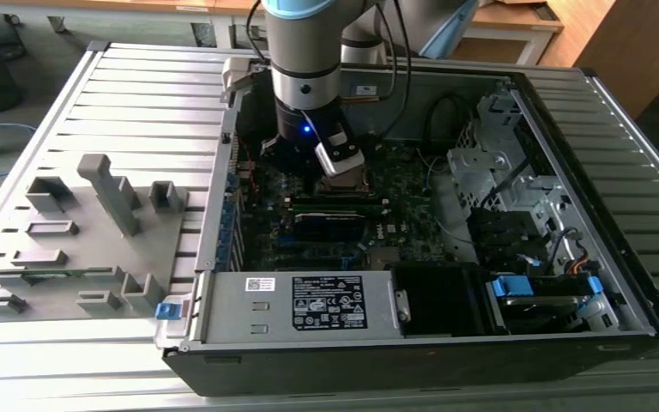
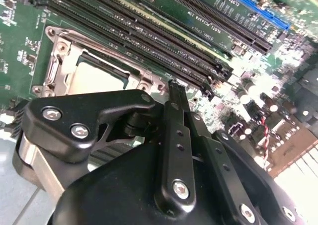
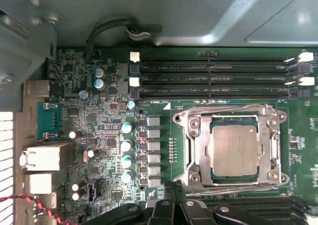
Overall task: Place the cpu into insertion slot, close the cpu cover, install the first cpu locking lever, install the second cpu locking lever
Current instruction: 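Install the second cpu locking lever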
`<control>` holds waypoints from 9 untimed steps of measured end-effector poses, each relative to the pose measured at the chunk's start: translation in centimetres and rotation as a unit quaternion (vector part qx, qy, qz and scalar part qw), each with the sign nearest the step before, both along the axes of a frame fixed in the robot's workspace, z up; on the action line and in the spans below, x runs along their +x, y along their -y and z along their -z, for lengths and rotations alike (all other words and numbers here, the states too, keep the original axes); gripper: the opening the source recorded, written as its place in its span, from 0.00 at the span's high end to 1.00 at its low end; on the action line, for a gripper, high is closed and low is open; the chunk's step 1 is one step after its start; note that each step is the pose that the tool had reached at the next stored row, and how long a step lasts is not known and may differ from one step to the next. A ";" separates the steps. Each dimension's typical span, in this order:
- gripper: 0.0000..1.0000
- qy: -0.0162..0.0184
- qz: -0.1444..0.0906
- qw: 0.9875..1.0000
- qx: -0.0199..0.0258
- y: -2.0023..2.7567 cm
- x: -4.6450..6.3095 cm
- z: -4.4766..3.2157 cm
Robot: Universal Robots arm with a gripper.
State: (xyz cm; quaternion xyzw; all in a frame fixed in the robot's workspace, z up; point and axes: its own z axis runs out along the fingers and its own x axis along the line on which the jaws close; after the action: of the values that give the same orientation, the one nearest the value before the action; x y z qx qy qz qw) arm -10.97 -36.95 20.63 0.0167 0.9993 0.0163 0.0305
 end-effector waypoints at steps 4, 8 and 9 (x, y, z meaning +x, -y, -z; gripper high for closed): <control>0.89 0.000 0.000 1.000 0.000 0.00 0.0 -1.18; 0.89 0.000 0.000 1.000 0.000 0.00 0.0 -2.21; 0.89 0.000 0.000 1.000 0.000 0.00 0.0 -2.23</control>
State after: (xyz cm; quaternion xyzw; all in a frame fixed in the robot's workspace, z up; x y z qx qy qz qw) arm -10.96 -36.95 22.86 0.0167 0.9993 0.0163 0.0305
